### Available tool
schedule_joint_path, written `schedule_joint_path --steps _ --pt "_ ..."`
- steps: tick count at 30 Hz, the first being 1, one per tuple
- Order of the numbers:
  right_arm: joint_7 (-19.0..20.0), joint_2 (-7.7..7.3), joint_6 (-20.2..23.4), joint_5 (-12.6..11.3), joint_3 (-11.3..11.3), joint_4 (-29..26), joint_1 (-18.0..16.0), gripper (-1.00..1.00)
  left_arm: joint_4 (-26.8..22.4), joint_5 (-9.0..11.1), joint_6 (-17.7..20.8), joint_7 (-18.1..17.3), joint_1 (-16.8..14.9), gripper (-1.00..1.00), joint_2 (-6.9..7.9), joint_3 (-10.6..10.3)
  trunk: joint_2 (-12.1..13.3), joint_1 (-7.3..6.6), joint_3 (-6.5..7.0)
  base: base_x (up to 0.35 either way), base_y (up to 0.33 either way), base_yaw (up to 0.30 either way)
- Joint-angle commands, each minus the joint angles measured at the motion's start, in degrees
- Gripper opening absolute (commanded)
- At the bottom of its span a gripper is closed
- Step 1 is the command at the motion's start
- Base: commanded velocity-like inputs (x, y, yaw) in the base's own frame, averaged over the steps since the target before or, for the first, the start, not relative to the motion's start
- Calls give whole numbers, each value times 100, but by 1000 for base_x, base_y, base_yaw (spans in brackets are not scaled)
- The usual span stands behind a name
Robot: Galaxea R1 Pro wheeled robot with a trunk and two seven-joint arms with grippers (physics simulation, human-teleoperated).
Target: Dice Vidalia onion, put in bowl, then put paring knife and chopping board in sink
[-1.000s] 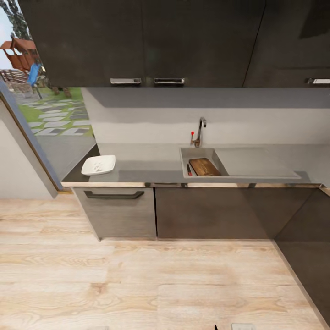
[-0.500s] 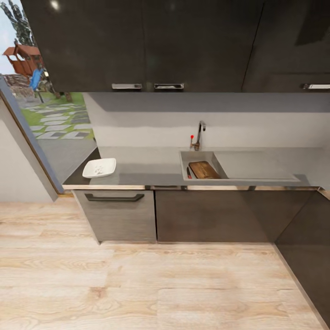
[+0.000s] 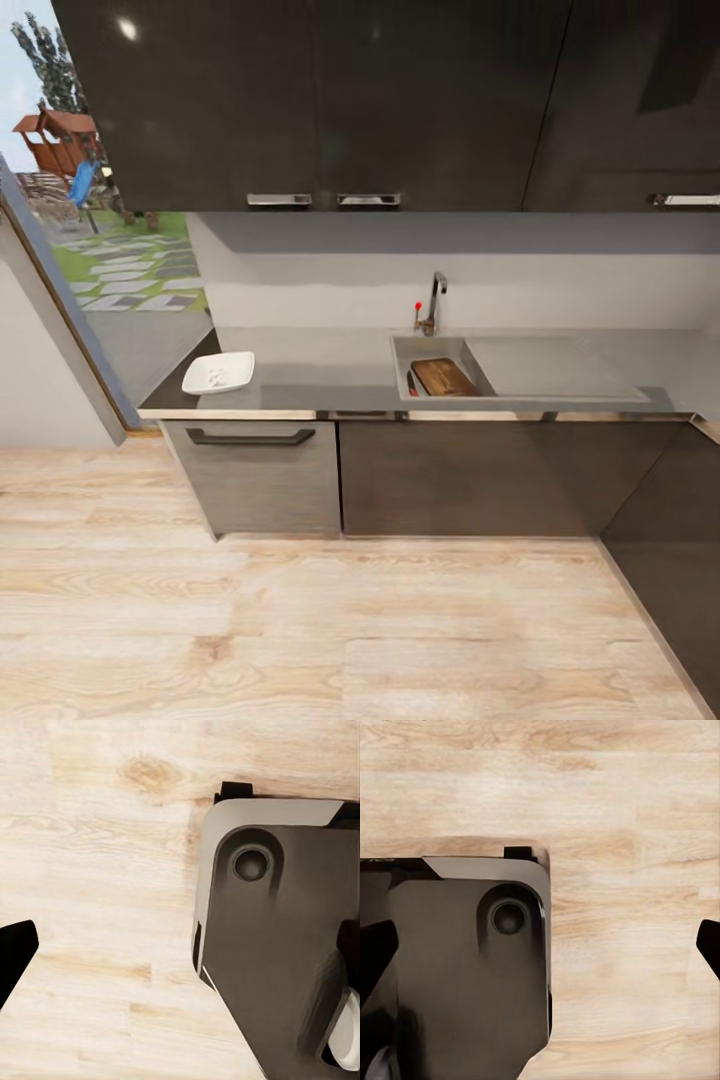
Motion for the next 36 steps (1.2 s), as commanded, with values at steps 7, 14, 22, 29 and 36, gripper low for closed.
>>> schedule_joint_path --steps 7,14,22,29,36 --pt "-15 -7 35 -49 49 0 8 100 5 35 -3 8 -7 100 -8 -17 -11 3 53 0 0 0" --pt "-8 -21 143 -49 49 0 32 100 -7 4 -68 -6 -7 100 -36 -25 -11 3 118 0 0 0" --pt "-11 -17 154 -49 49 0 35 100 -9 -3 -99 -8 -7 100 -54 -26 -11 3 191 0 0 0" --pt "-14 -12 155 -49 49 0 36 100 -10 16 -237 -8 -7 100 -61 -27 -11 3 255 0 0 0" --pt "-15 -30 155 -49 49 0 36 100 -10 19 -244 -8 -4 100 -62 -26 -11 3 320 0 0 0"
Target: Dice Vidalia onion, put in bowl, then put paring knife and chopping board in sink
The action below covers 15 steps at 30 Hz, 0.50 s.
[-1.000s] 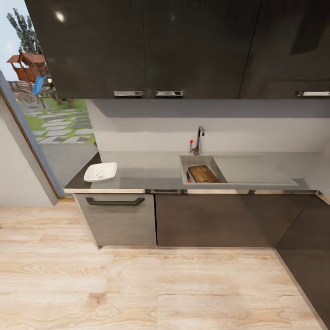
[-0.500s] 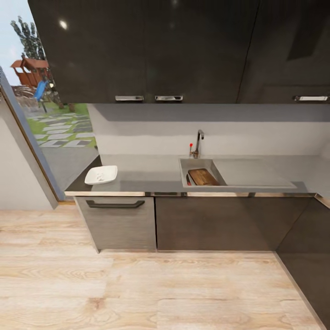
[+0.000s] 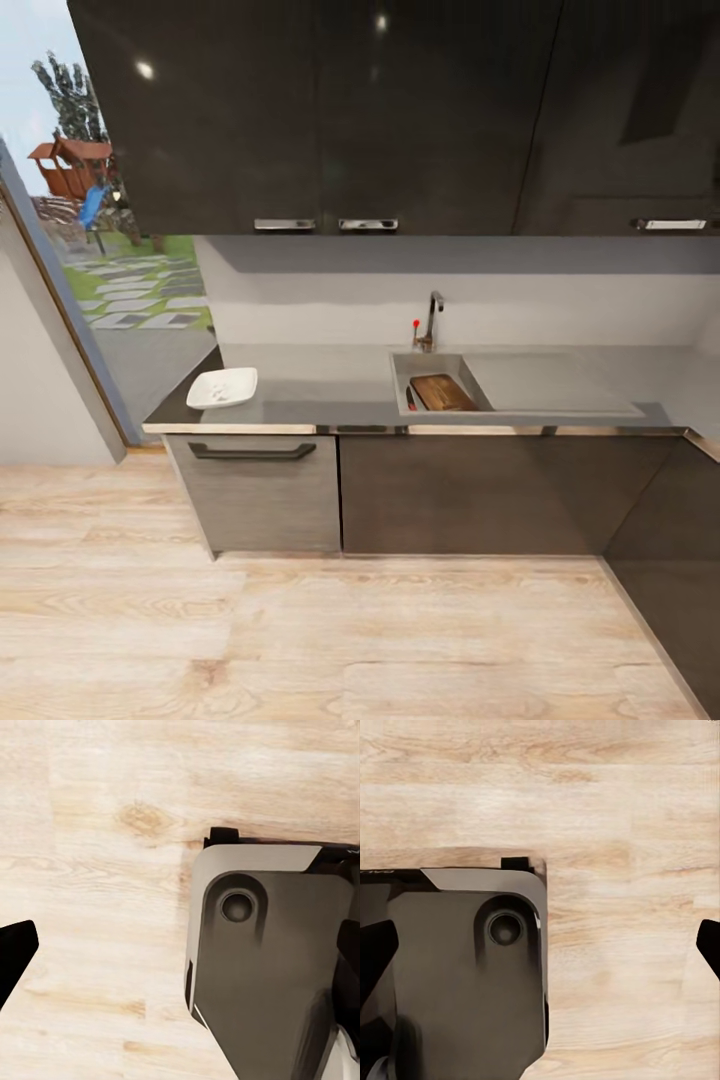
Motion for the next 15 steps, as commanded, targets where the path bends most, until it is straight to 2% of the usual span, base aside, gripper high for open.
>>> schedule_joint_path --steps 1,15 --pt "-12 0 -12 -51 49 0 -3 100 8 38 9 7 -9 100 -1 -17 -11 3 -3 0 0 0" --pt "-11 35 -12 -51 49 -8 -3 100 8 38 9 7 -9 100 -1 -17 -11 3 126 0 0 0"
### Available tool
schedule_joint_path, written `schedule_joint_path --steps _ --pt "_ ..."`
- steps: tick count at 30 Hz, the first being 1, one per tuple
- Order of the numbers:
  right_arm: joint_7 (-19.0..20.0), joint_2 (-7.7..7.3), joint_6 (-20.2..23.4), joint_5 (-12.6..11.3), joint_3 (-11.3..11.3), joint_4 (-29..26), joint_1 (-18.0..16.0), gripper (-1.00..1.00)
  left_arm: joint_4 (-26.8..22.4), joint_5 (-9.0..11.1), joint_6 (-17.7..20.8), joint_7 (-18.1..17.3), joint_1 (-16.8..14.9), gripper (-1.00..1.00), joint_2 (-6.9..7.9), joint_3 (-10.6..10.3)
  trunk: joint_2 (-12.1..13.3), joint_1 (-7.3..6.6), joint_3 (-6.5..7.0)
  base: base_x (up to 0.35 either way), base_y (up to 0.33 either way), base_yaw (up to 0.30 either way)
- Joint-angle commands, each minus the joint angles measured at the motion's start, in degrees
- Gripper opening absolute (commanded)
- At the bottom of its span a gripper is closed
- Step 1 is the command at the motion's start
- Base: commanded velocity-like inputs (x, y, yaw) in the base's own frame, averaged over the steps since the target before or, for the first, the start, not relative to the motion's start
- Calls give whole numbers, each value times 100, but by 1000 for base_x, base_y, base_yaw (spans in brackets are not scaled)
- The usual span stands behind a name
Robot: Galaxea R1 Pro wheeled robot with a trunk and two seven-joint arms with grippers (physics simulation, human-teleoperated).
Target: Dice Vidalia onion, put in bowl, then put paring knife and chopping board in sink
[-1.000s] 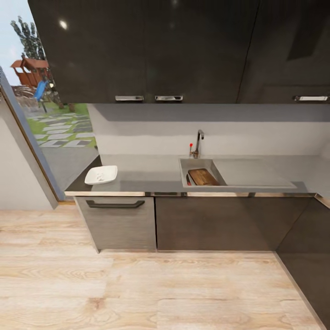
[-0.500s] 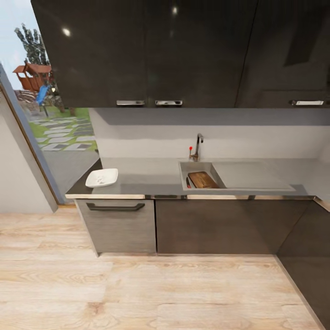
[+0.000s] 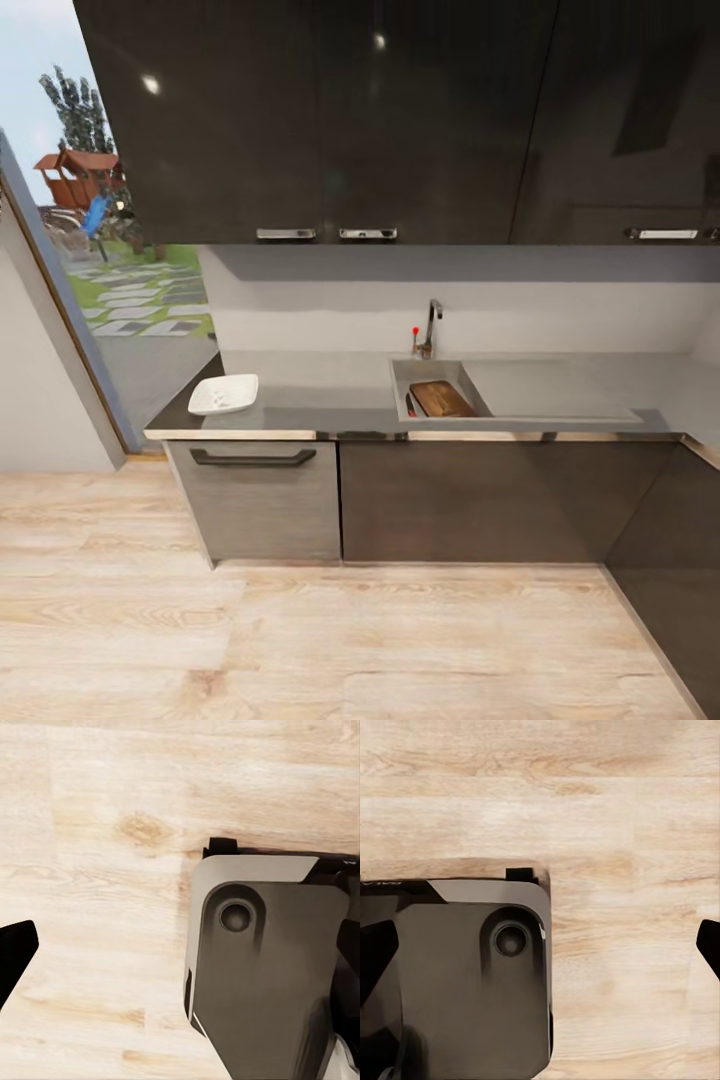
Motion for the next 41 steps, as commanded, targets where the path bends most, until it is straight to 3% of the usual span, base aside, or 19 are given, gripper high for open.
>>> schedule_joint_path --steps 1,15,41 --pt "-13 3 -12 -51 48 0 -3 100 8 38 9 7 -7 100 -1 -17 -12 4 -3 0 0 0" --pt "-54 5 -19 -51 47 -19 -3 100 8 38 9 7 -5 100 -1 -17 -12 4 116 0 0 0" --pt "-45 43 -169 -44 48 -88 -3 100 8 38 9 7 -6 100 -1 -17 -12 4 124 0 0 0"
